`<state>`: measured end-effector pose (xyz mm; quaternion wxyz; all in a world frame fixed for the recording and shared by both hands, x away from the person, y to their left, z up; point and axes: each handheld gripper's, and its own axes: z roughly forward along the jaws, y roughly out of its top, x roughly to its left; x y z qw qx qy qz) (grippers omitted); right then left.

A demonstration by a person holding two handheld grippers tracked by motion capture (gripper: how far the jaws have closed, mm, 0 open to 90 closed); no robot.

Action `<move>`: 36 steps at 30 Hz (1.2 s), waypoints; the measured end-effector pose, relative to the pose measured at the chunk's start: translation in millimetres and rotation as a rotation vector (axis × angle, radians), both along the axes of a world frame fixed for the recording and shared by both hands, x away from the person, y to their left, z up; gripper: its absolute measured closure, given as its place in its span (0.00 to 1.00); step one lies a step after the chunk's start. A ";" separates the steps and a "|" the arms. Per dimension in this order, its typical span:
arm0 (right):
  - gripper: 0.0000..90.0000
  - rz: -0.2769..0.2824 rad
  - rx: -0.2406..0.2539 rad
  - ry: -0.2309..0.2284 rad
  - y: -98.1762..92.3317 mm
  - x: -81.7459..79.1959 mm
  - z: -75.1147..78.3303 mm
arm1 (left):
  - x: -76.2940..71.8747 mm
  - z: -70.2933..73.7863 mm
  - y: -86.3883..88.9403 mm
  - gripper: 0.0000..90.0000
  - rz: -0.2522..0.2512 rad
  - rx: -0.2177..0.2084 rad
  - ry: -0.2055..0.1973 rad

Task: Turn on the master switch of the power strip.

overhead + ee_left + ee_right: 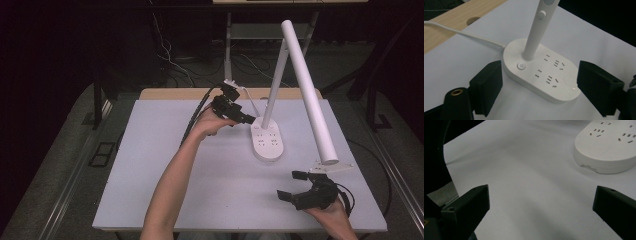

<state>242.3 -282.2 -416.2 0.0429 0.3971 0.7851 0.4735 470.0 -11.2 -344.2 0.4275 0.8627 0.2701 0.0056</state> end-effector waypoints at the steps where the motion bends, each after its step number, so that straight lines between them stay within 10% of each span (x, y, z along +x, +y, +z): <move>1: 0.00 -0.001 0.000 -0.002 -0.1 0.1 -0.1 | 2.5 -2.9 -1.2 0.25 -0.007 -0.004 -0.001; 36: 0.00 0.023 -0.023 0.002 4.6 0.5 -1.6 | 20.8 -43.2 -23.8 0.98 0.114 -0.129 0.060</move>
